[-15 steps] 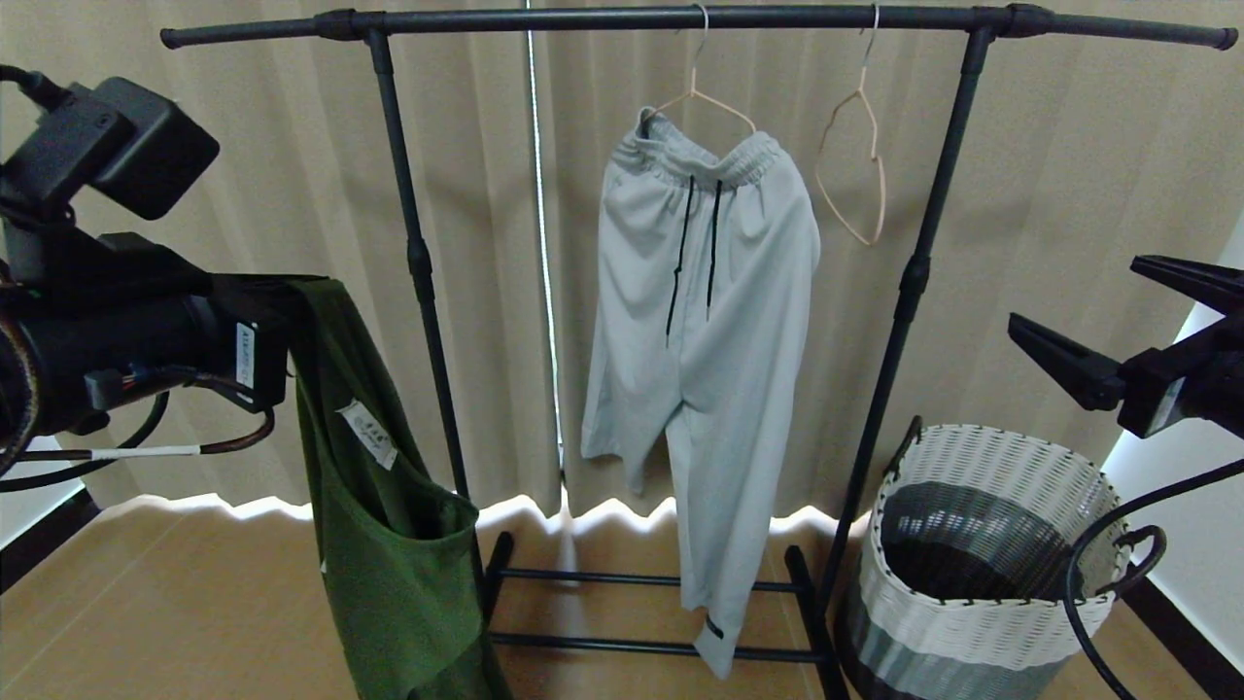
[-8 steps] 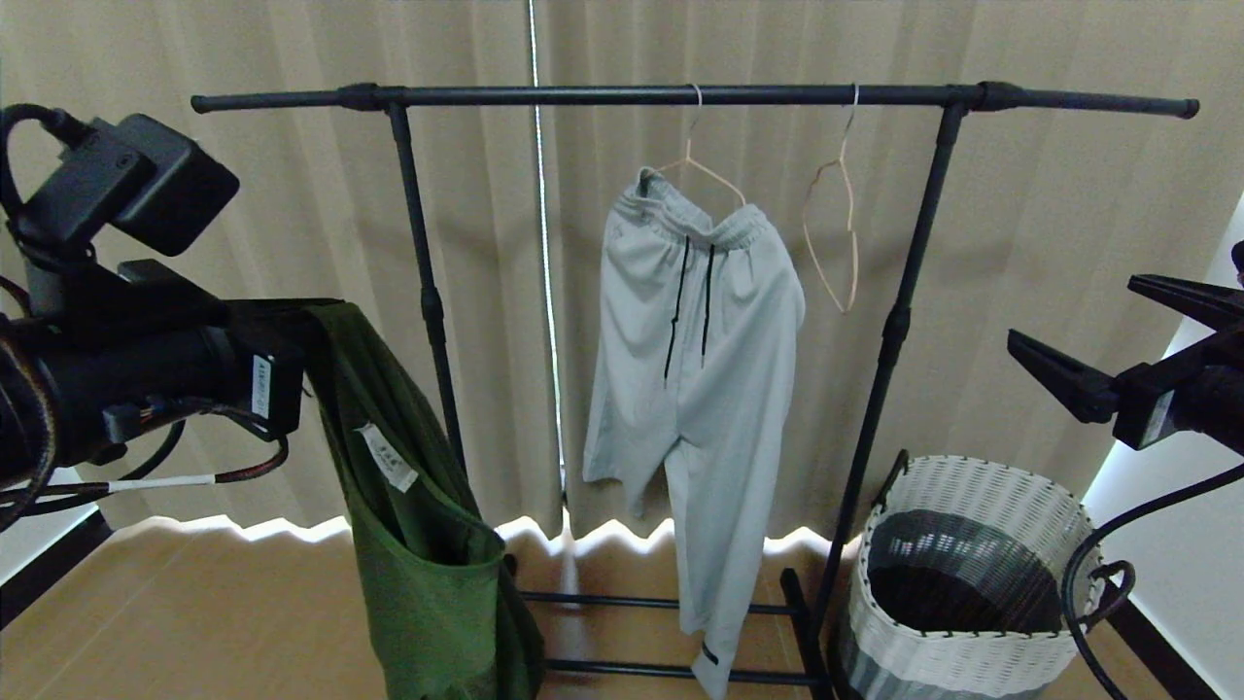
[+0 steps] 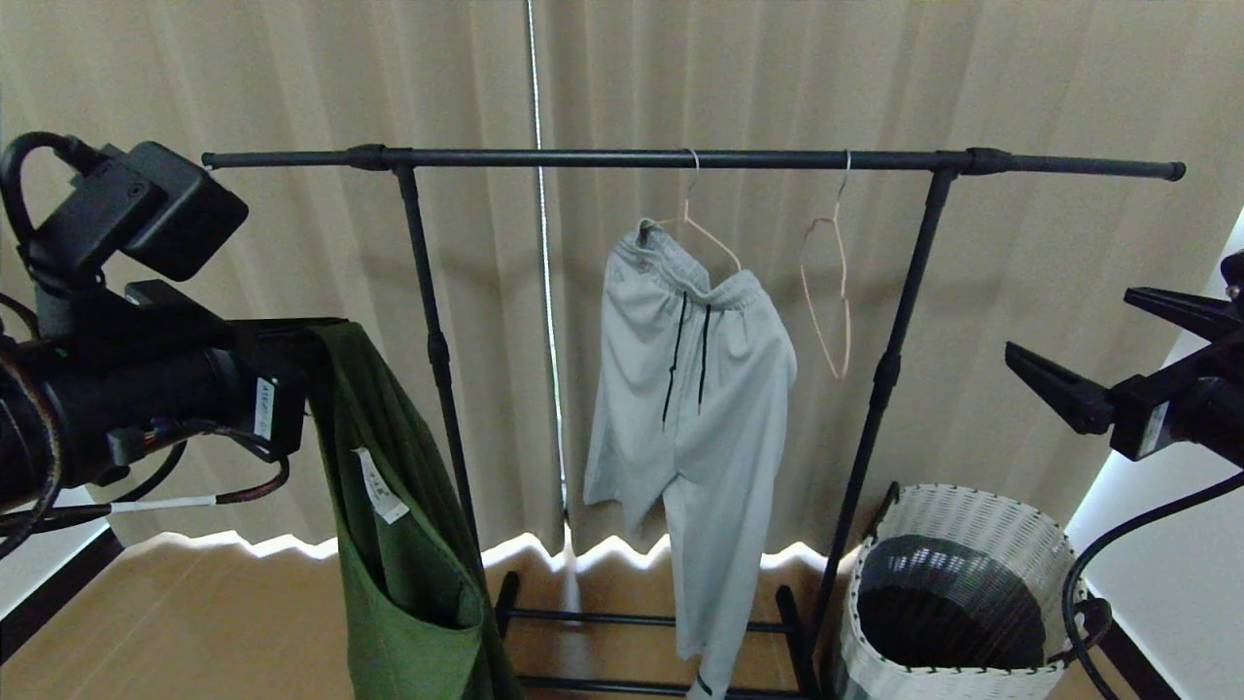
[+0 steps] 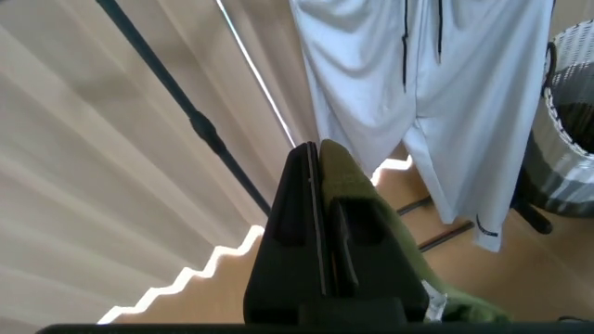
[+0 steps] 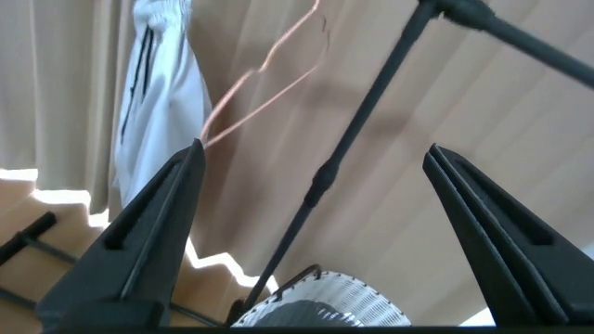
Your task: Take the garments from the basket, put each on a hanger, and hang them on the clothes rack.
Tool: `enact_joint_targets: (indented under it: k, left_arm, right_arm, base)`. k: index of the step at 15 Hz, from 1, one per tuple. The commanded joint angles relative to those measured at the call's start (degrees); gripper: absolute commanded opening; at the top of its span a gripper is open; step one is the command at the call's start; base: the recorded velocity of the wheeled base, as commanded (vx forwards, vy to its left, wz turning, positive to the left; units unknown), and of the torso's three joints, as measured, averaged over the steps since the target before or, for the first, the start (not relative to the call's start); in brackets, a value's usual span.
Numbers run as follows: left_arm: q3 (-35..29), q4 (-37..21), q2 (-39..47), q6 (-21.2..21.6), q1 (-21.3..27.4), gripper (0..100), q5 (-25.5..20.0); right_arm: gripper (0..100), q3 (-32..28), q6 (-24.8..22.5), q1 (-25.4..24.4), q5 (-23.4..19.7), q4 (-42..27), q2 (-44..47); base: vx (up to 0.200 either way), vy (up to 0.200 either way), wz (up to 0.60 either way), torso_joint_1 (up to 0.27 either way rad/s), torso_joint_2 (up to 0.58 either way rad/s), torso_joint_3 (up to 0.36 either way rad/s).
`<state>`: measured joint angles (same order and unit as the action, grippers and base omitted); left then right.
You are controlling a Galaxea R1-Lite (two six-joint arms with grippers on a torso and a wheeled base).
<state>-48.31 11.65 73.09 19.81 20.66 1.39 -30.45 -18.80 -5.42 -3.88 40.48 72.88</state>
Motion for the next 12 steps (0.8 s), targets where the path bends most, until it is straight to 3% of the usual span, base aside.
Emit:
enact_joint_targets:
  k: [1,4,6,8,12]
  left_arm:
    - [0.76,0.21,-0.85,-0.03,0.08,0,-0.07]
    - [2.87,4.25,-0.85,0.49,-0.10,0,-0.07]
    - [5.42,8.82,-0.67,4.45,-0.71,0,-0.07]
    - [7.18,11.20,-0.59,5.68,-1.42,0,-0.07]
    - [8.15,12.87,-0.41,5.24,-1.50,0,-0.16]
  right_arm:
    - [100,0.57,-0.10,0.77,0.01,-0.06,-0.01]
    - [100,-2.07,1.57,0.94,2.38,-5.07,-0.01]
    - [100,-7.87,9.48,-0.02,4.32,-20.01,0.07]
    - [100,-11.03,15.19,-2.05,4.58,-26.33,0.16]
    - [100,-10.86,16.51,-5.12,8.89,-28.88,0.16]
  base:
    - [0.000,0.000,0.00,0.237,-0.50,-0.261]
    - [0.000,0.000,0.00,0.240,-0.51,-0.264]
    - [0.000,0.000,0.00,0.239,-0.52,-0.261]
    - [0.000,0.000,0.00,0.210,-0.43,-0.224]
    - [0.000,0.000,0.00,0.046,-0.09,-0.048]
